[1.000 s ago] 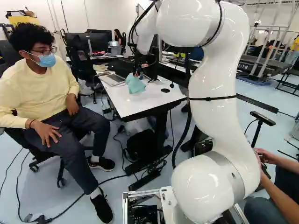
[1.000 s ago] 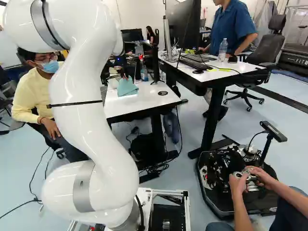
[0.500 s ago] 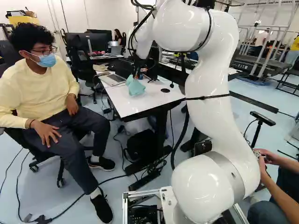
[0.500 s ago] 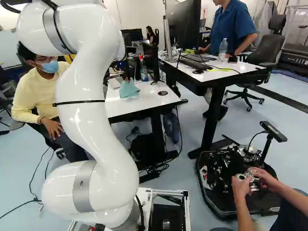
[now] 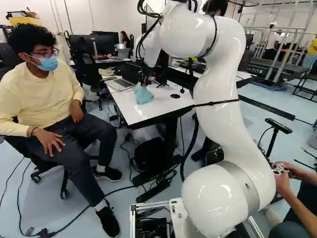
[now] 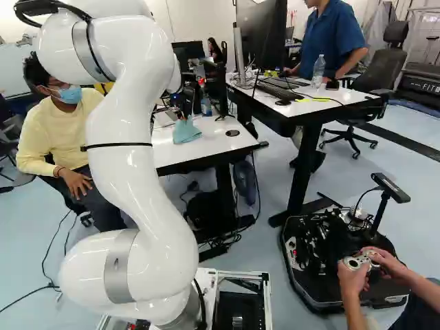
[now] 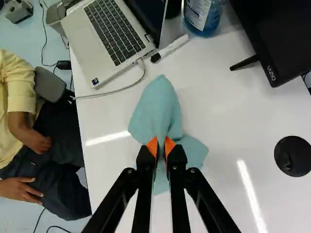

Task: Clean the table with the green towel

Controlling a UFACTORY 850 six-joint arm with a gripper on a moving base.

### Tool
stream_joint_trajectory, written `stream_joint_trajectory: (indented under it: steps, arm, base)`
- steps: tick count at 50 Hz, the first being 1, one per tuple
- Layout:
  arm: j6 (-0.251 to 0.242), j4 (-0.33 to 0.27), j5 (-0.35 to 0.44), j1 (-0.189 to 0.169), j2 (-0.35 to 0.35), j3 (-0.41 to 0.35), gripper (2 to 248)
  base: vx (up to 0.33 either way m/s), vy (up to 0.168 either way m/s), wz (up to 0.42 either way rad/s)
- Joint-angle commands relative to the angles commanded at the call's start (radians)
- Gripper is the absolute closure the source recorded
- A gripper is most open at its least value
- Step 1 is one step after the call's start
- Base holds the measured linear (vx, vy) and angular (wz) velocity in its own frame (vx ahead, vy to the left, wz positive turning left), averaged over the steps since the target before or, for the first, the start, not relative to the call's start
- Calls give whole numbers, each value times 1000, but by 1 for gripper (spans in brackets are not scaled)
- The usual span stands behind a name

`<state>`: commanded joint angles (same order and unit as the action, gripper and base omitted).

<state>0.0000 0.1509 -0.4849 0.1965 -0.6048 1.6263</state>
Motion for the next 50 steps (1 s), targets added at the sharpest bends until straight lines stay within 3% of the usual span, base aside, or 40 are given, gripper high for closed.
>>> stream_joint_trajectory:
  steps: [50]
  arm:
    - [0, 0, 161, 8, -55, -54, 206]
  base:
    - [0, 0, 0]
